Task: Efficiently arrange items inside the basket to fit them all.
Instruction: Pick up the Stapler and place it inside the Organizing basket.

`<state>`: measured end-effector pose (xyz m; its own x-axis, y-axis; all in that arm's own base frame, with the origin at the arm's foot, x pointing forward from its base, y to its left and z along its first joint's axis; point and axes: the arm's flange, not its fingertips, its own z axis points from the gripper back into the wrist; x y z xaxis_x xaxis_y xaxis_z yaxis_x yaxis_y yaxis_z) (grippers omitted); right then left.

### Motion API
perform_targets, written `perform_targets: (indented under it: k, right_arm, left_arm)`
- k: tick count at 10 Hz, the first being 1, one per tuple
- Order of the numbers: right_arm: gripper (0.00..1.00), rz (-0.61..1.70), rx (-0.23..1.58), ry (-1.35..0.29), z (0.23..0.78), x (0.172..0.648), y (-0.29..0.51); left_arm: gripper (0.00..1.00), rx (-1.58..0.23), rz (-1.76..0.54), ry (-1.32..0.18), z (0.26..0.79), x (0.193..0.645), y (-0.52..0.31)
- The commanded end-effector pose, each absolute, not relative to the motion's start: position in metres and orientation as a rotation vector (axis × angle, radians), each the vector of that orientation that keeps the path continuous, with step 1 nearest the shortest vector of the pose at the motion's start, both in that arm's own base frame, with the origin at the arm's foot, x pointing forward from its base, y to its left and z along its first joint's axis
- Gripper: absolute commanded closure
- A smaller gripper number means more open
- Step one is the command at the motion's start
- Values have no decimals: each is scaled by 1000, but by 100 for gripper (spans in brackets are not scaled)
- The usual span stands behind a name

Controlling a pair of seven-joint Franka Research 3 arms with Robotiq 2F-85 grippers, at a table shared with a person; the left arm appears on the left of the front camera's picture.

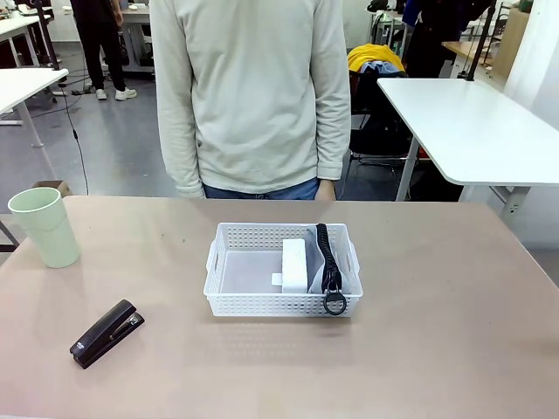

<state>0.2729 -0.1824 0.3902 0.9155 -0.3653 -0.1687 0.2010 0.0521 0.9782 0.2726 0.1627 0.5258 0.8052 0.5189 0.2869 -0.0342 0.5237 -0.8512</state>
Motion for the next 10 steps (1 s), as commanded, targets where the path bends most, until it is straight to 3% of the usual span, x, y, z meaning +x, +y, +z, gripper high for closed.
perform_targets:
  k: [1,4,7,8,9,10]
  right_arm:
    - [0,-412,1471,-159,393,272,-183]
    - [0,-412,1471,-159,393,272,-183]
    - [0,-412,1471,-159,393,272,-183]
    - [0,-412,1471,-159,393,272,-183]
    - [0,-412,1471,-159,393,272,-183]
    - [0,-412,1471,-159,393,272,-183]
  left_arm:
    - [0,-838,191,-585,547,267,125]
    - [0,-610,-92,-443,540,271,50]
    - [0,-424,-433,-293,478,262,-7]
    - [0,-436,-402,-215,462,264,-13]
    - [0,-484,-302,-292,524,282,-2]
    - [0,-484,-302,-292,524,282,-2]
